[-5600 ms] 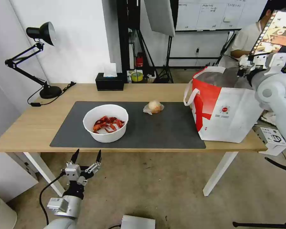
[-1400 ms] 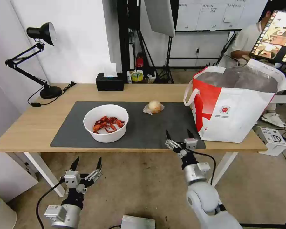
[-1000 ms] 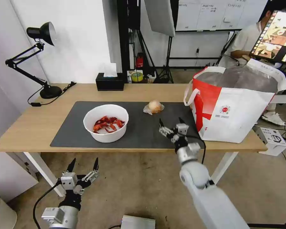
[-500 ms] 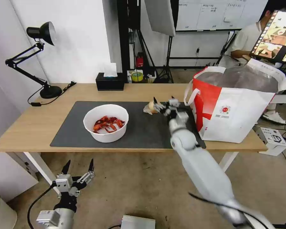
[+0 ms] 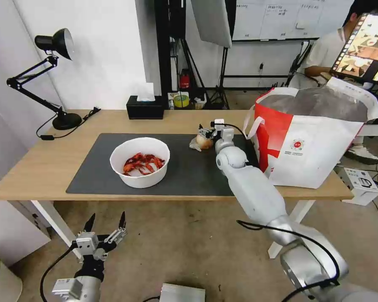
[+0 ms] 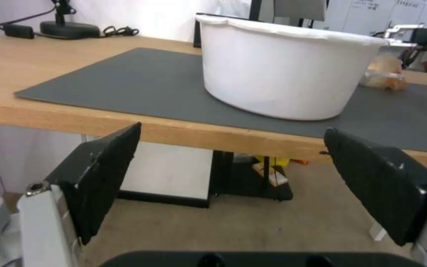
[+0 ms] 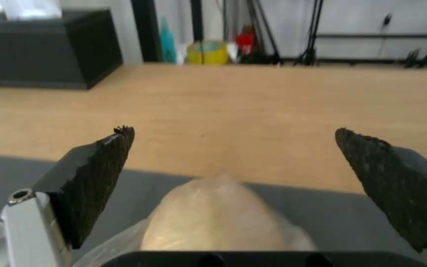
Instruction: Pick up the trash from the table and place it into the takeout bag.
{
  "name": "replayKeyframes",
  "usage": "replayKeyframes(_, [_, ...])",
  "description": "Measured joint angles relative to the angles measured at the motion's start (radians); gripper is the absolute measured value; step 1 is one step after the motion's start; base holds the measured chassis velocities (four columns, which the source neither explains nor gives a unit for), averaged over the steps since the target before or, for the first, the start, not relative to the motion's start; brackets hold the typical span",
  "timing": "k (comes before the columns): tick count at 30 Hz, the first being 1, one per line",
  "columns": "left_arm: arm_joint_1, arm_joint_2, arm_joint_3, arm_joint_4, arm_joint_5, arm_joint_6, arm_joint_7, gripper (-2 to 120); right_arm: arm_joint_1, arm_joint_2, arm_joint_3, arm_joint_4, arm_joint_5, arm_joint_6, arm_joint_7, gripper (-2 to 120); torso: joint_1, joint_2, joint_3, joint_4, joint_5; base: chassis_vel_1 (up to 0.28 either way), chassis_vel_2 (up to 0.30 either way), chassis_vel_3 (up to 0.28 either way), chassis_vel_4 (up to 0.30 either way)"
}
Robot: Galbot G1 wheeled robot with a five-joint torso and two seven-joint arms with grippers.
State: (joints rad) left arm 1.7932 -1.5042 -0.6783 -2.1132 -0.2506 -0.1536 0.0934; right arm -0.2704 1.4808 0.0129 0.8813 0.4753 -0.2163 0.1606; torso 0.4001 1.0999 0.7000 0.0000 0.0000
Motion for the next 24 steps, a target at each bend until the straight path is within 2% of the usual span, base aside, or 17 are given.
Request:
replayKeyframes(5, [-0.002, -0.006, -0.002, 0.003, 0.002, 0.0, 0.002, 100, 0.013, 0.024, -0.007, -0.05, -0.025, -0.034, -0.017, 100, 0.0, 0.0, 0.0, 0.0001, 0.0, 0.0, 0.0, 0.0, 0.0])
replayKeyframes(13, [-0.006, -0.015, -0.004, 0.01, 0.003, -0.004, 0.003, 100, -0.03, 0.016, -0.017, -0.045, -0.072, -0.062, -0.013, 99, 0.0, 0.0, 0.0, -0.0001, 0.0001, 0.0, 0.0, 0.0, 0.0])
replayKeyframes(16, [-0.008, -0.015, -0.006, 0.012, 0.003, -0.009, 0.004, 100, -0.039, 0.013, -0.018, -0.042, -0.075, -0.064, -0.008, 91, 0.0, 0.0, 0.0, -0.0001, 0.0001, 0.0, 0.0, 0.0, 0.0])
replayKeyframes(18, [-0.009, -0.015, -0.008, 0.015, 0.001, -0.013, 0.004, 100, -0.042, 0.012, -0.018, -0.037, -0.075, -0.064, -0.006, 81, 0.0, 0.0, 0.0, 0.0, 0.0001, 0.0, 0.0, 0.0, 0.0])
replayKeyframes(20, [-0.009, -0.015, -0.008, 0.016, 0.001, -0.014, 0.004, 100, -0.043, 0.011, -0.018, -0.034, -0.074, -0.064, -0.006, 78, 0.0, 0.0, 0.0, 0.0, 0.0001, 0.0, 0.0, 0.0, 0.0])
replayKeyframes(22, [-0.008, -0.015, -0.008, 0.018, 0.0, -0.018, 0.006, 100, -0.044, 0.012, -0.016, -0.032, -0.073, -0.063, -0.003, 67, 0.0, 0.0, 0.0, -0.0001, 0.0001, 0.0, 0.0, 0.0, 0.0])
replayKeyframes(23, [-0.008, -0.015, -0.008, 0.018, 0.0, -0.018, 0.006, 100, -0.044, 0.012, -0.016, -0.032, -0.073, -0.063, -0.003, 67, 0.0, 0.0, 0.0, -0.0001, 0.0001, 0.0, 0.0, 0.0, 0.0])
replayKeyframes(24, [-0.008, -0.016, -0.008, 0.018, 0.0, -0.019, 0.007, 100, -0.045, 0.012, -0.016, -0.031, -0.073, -0.061, -0.002, 61, 0.0, 0.0, 0.0, 0.0, 0.0001, 0.0, 0.0, 0.0, 0.0])
